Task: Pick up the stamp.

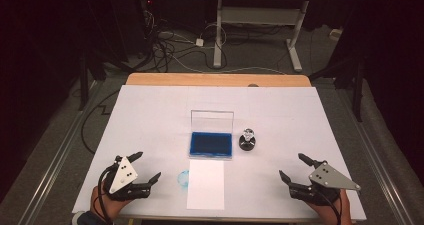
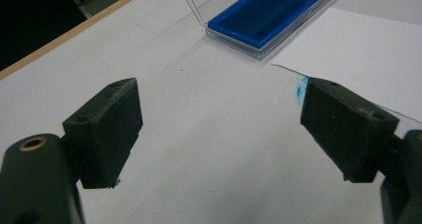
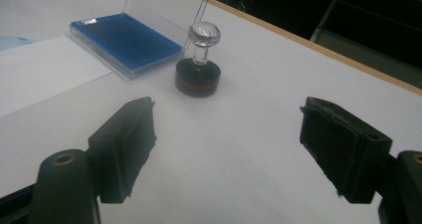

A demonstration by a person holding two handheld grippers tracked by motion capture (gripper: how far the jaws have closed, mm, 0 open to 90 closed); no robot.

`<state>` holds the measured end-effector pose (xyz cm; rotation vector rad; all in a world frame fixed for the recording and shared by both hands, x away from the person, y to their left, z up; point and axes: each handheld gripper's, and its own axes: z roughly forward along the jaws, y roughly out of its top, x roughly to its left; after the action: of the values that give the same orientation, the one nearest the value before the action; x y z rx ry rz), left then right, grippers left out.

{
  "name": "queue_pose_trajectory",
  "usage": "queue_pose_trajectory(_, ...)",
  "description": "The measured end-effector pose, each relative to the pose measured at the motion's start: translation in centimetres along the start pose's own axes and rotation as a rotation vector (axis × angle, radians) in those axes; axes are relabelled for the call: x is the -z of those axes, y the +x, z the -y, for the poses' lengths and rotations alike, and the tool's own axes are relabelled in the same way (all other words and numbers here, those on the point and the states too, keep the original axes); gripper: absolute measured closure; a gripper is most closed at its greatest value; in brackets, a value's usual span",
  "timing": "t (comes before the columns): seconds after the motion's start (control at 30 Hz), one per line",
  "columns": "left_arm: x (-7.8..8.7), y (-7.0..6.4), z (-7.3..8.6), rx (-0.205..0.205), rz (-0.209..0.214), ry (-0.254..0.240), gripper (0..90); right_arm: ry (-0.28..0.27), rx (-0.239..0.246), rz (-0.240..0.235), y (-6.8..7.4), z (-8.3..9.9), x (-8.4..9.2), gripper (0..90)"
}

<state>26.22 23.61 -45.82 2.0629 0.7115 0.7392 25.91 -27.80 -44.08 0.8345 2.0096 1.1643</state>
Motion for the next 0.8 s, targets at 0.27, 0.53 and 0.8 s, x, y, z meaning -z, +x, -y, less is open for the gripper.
queue_pose_trajectory(0.27, 0.07, -0.12, -0.05, 0.004, 0.005, 0.008, 15.6, 0.001, -0.001, -0.002, 0.08, -0.04, 0.07, 21.6)
queue_pose_trajectory(0.53, -0.09, -0.14, -0.05, 0.003, 0.010, 0.012, 15.6, 0.003, -0.002, -0.004, 0.03, 0.00, 0.08, 21.6)
queue_pose_trajectory(0.8, -0.10, -0.24, -0.04, -0.003, 0.013, 0.015, 15.6, 0.010, -0.009, -0.010, -0.18, -0.06, -0.14, 21.6)
